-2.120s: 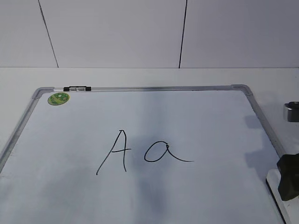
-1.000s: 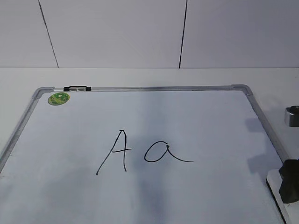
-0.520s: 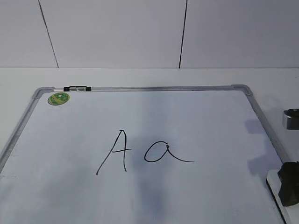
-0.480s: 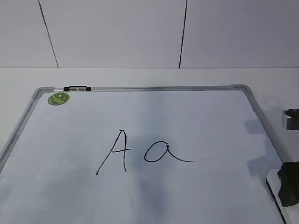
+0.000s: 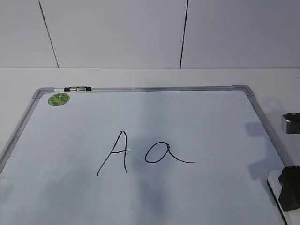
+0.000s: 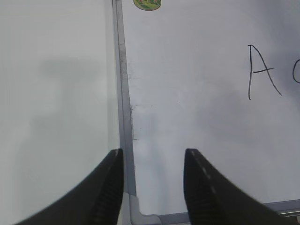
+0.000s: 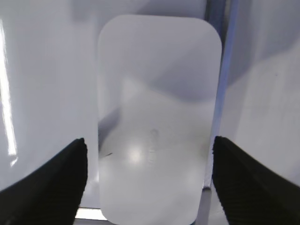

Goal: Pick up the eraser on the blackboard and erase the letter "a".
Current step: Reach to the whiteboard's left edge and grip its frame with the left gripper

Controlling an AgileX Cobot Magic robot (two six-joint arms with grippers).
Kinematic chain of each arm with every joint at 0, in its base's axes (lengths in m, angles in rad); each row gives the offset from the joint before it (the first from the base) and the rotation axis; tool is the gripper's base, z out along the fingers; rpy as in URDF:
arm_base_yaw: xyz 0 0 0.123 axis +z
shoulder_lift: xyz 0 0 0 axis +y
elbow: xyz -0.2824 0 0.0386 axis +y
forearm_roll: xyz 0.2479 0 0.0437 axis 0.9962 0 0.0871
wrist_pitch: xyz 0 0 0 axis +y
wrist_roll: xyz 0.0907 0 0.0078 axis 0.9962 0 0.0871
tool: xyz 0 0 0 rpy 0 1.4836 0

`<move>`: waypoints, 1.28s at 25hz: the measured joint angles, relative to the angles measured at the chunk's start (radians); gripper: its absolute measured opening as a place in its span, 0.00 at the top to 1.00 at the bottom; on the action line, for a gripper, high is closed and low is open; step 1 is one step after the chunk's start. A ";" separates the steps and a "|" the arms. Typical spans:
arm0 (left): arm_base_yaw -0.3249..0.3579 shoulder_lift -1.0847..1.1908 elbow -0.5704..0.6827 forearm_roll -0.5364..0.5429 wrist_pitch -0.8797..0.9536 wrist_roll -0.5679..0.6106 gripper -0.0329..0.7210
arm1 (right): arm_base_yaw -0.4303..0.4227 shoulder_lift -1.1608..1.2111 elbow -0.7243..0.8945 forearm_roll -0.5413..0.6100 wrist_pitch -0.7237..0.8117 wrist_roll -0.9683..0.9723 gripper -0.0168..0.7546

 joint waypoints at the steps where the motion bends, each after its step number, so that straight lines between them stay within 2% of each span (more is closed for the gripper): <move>1: 0.000 0.000 0.000 0.000 0.000 0.000 0.53 | 0.000 0.000 0.000 0.000 0.000 0.000 0.16; 32: 0.000 0.000 0.000 0.000 0.000 0.000 0.53 | 0.000 0.104 0.000 -0.006 -0.056 -0.008 0.16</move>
